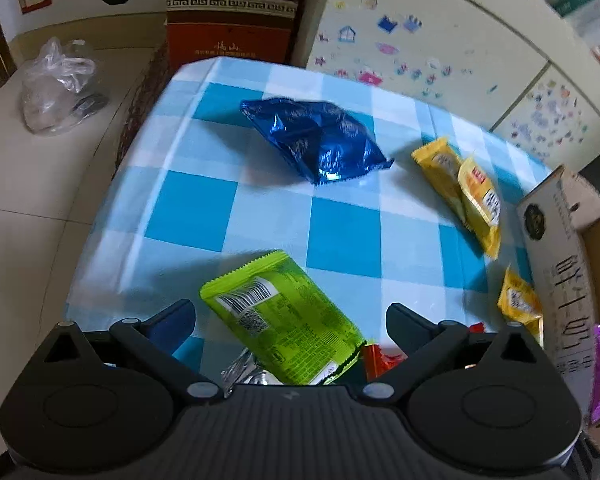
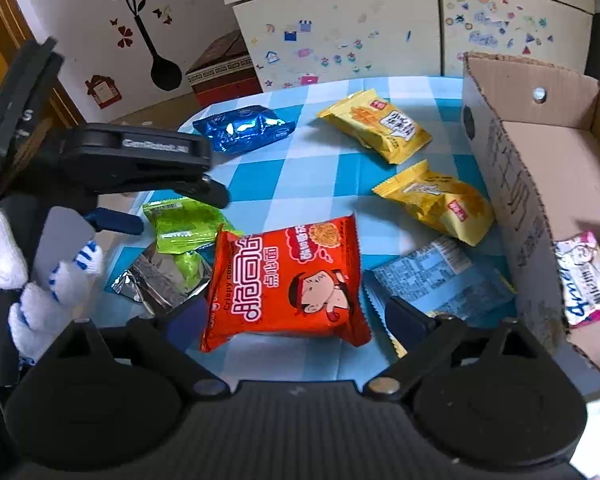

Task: Organize snacks
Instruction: 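Move right gripper to red snack bag while left gripper approaches green bag, then close right gripper on red bag while left gripper grasps and lifts green bag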

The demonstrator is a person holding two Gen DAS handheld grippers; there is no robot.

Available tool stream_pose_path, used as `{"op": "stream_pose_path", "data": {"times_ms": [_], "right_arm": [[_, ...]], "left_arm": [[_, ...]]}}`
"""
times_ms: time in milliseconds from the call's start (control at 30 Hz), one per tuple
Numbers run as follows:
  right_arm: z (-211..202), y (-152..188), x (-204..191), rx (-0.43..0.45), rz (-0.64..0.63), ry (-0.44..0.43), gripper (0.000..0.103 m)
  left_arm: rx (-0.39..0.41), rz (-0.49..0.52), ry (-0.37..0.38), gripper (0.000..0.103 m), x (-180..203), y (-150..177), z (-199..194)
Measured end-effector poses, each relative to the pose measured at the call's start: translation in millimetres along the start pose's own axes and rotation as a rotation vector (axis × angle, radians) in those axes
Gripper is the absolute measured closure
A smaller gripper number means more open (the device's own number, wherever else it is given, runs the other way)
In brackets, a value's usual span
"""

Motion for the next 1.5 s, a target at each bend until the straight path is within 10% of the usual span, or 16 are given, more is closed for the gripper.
{"op": "stream_pose_path", "data": {"times_ms": [633,1233,1500], "right_arm": [[28,4,-12,-0.018,-0.059,0.032,0.004],[21,3,-9,0.003,-0.055,0.004,0.035],[17,0,-10,0.015,-0.043,-0.003,0.040]], "left_arm": [[-0.035,0.089,-0.084,0.002,17,8,22],[0.045,0.014,-0.056,0.051,6,2,4],[0.053,-0.005,-0.014,0.054,3,1,-1]]}}
Point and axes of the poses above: each gripper's, at about its wrist camera, not at the fingertips, and z roughly the way its jaws point, x to its right, y to its underside, the point moved 1 cm from there along z, roughly the way its jaws point, and after that the axes turned 9 degrees about x, right-handed, at the moved point
